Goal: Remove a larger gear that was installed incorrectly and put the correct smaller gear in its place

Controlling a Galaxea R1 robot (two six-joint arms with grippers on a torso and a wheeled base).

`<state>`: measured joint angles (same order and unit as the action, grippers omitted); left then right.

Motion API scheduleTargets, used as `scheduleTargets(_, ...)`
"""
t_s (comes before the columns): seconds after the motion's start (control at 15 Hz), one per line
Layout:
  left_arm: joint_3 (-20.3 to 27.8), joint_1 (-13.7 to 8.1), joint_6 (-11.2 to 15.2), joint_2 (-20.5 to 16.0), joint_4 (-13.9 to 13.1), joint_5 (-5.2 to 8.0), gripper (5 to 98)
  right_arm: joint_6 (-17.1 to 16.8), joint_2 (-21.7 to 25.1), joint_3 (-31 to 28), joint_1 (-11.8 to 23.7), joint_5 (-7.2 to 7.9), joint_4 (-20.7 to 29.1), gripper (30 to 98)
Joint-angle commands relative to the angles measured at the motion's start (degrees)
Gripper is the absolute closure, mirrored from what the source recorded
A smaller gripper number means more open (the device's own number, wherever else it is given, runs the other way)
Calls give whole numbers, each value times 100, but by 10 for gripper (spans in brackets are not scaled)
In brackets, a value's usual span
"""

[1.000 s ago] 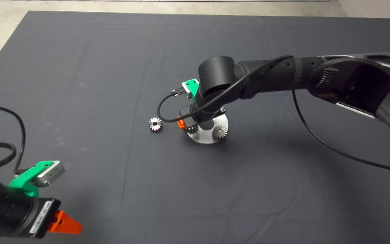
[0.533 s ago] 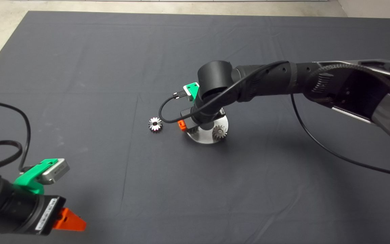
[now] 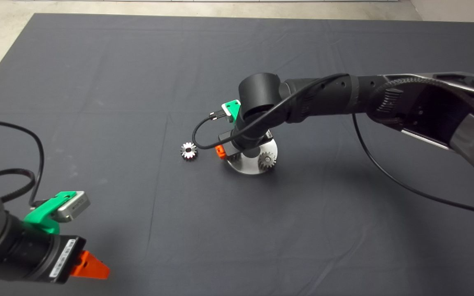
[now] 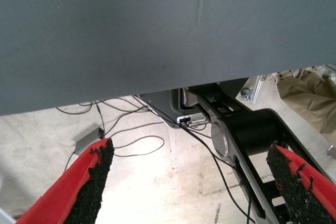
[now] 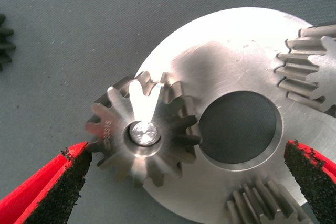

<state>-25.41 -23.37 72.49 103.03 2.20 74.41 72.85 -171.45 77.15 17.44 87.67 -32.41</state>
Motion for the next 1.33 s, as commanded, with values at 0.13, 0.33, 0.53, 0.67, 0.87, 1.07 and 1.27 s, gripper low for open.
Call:
scheduleTargets(0.13, -224, -21, 13, -57, 437, 72, 292, 62, 4, -687, 593, 628, -19, 315)
scheduleTargets(0.33, -402, -10, 2, -42, 535, 135, 292, 472, 1, -1052, 1466, 628, 134, 315)
scheduleTargets(0.53, -411, -10, 2, -24, 589, 135, 292, 720, 19, -1308, 1886, 619, 718, 315)
scheduleTargets(0.67, -402, -10, 2, -24, 589, 126, 292, 839, 71, -1523, 1877, 625, 780, 316)
scheduleTargets(0.87, -402, -2, 20, 205, 589, 91, 292, 1144, 351, -1766, 1814, 628, 886, 316)
scheduleTargets(1.07, -512, 7, 208, 823, 598, 74, 292, 1144, 755, -1919, 1584, 646, 886, 316)
scheduleTargets(1.27, -690, 7, 393, 1410, 606, 74, 292, 1144, 1211, -2192, 1467, 654, 886, 316)
